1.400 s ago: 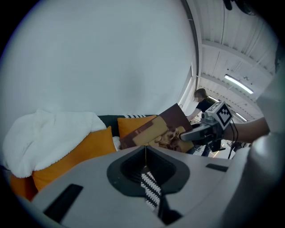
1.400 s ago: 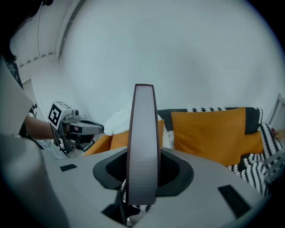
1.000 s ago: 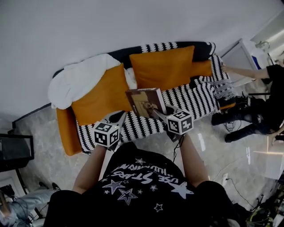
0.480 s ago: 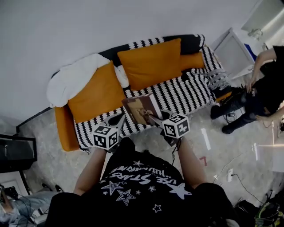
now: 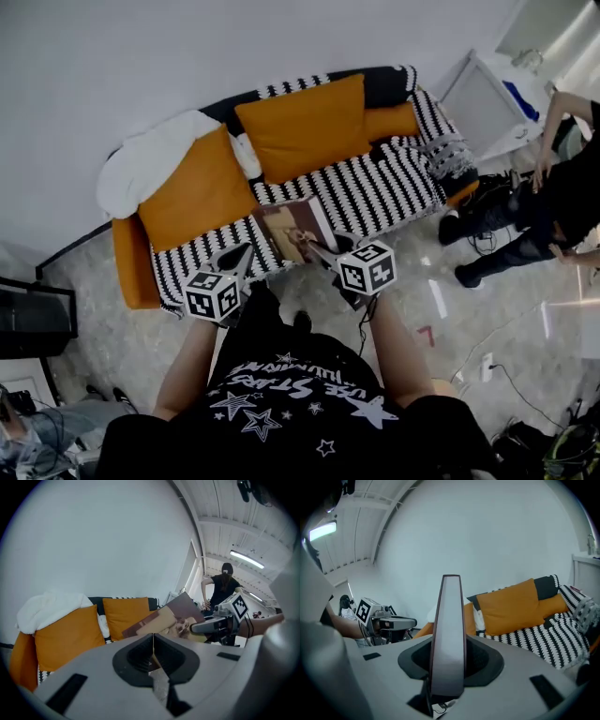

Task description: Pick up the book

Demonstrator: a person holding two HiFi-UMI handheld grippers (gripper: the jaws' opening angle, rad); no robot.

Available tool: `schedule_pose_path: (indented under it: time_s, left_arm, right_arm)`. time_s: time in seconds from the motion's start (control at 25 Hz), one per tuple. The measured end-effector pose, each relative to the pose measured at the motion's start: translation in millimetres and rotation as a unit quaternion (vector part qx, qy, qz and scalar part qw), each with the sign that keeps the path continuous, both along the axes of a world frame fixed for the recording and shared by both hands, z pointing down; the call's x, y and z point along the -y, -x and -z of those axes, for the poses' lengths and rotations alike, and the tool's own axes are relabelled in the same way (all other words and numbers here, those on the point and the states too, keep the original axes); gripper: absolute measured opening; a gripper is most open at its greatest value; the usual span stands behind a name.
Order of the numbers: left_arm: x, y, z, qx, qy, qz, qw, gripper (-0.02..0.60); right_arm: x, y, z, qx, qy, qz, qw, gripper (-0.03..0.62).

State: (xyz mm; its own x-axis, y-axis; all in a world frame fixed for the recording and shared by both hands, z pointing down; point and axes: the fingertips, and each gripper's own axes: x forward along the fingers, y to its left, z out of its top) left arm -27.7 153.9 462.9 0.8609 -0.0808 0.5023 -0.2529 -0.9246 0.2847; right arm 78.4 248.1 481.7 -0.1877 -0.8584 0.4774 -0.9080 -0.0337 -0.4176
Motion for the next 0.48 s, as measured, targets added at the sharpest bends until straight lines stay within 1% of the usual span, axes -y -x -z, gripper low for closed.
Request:
schedule_pose_path:
  time_s: [0.12,0.28,0.48]
  left_arm:
    - [-18,11,-6,0.009,0.011,-0.001,0.9999,0.012]
    - [-39,17,-12,0.024,0.011,-0.030,0.9992,0.012]
    - [-37,19,-10,0.013,0.015,-0.035,0.9992,0.012]
  right_arm:
    - [-14,5,-4,0.010,-0.003,-0.008,1.000,0.152]
    - [-26,8,-12,0.020,-0.002,-0.023,1.000,0.152]
    - [-30,11,-14,0.022,-0.001,-0.040,0.999,0.152]
